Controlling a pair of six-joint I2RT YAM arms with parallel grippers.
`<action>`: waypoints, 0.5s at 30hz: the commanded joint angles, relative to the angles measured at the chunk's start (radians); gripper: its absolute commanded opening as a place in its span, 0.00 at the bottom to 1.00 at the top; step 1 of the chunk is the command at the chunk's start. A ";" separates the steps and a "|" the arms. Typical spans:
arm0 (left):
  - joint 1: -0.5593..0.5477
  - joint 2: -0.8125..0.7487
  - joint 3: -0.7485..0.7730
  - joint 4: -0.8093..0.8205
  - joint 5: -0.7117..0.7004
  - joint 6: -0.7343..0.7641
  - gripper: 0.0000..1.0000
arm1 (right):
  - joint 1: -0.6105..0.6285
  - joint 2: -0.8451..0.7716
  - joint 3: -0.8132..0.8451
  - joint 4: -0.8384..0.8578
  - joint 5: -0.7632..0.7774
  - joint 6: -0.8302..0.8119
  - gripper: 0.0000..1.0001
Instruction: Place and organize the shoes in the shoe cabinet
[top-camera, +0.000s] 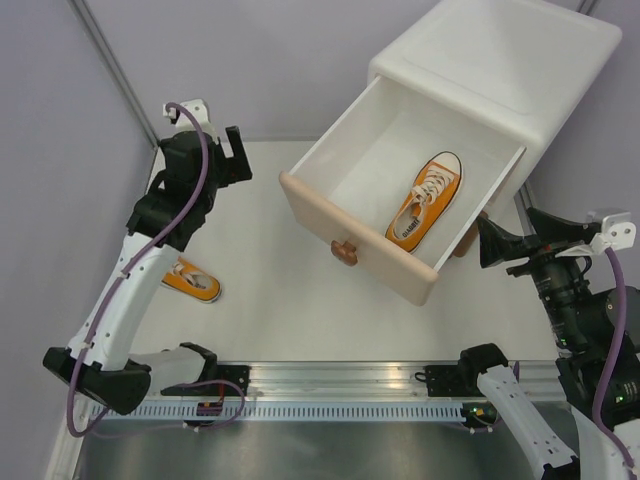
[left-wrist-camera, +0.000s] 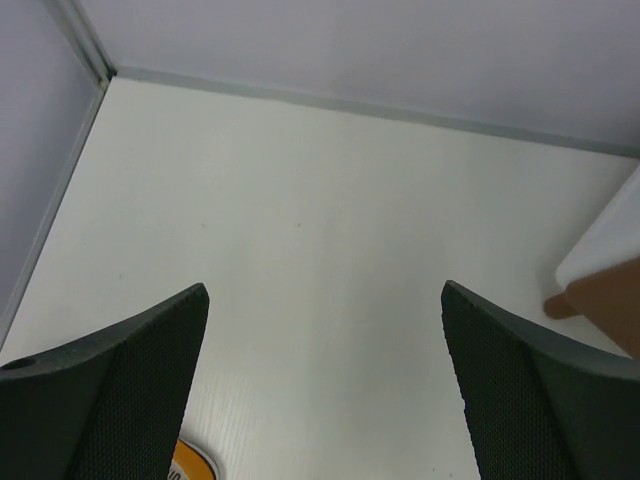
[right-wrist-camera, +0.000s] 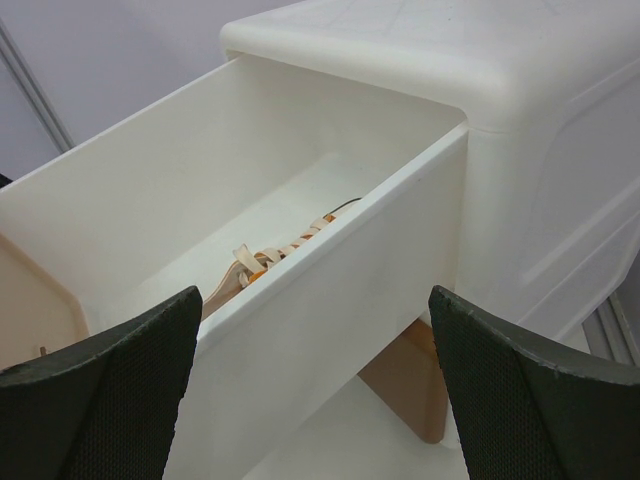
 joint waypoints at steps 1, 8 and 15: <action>0.047 -0.059 -0.107 -0.025 0.041 -0.090 1.00 | 0.005 0.008 -0.006 0.035 -0.015 0.001 0.98; 0.193 -0.162 -0.400 -0.025 0.050 -0.223 0.99 | 0.005 -0.004 -0.031 0.039 -0.012 -0.014 0.98; 0.248 -0.188 -0.658 -0.008 0.027 -0.334 0.97 | 0.006 -0.015 -0.074 0.054 -0.017 -0.023 0.98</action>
